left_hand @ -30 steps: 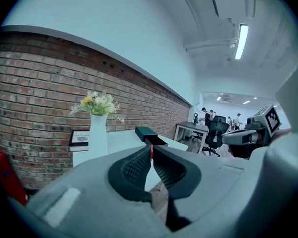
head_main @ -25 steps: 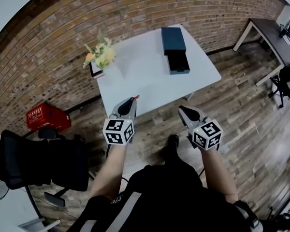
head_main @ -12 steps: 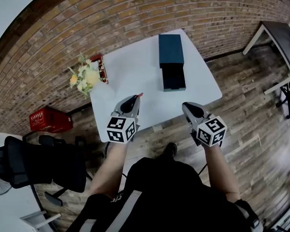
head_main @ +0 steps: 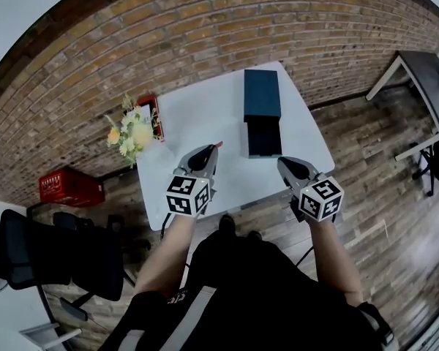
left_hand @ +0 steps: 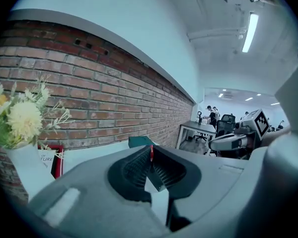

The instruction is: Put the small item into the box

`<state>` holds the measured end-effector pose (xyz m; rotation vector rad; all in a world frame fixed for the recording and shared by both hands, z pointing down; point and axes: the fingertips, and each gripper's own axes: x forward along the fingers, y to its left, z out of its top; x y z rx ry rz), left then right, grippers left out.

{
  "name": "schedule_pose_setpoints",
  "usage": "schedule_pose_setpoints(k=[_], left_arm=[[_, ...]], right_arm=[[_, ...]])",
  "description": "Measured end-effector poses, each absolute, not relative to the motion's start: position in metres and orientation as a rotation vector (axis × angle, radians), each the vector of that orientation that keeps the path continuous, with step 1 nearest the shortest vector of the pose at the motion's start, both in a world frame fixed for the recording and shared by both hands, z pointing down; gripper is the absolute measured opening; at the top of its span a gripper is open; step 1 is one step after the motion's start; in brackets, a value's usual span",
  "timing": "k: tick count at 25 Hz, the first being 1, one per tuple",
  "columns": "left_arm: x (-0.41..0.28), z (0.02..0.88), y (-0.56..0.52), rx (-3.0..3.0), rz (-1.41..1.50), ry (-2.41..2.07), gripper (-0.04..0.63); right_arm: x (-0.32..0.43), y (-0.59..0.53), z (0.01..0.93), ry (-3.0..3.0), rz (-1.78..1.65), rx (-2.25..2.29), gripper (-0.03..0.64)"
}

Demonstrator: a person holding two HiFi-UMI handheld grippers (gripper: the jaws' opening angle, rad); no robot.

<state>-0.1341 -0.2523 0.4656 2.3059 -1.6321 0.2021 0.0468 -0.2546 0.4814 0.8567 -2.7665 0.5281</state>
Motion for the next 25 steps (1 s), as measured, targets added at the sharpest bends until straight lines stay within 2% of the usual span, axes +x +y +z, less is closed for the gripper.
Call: schedule_pose_setpoints(k=[12, 25], left_arm=[[-0.15, 0.465, -0.315, 2.427, 0.167, -1.456, 0.018], [-0.114, 0.502, -0.374, 2.344, 0.251, -1.4, 0.018]], right_arm=[[0.001, -0.3, 0.473, -2.721, 0.516, 0.929, 0.008], [0.038, -0.366, 0.501, -2.736, 0.671, 0.956, 0.006]])
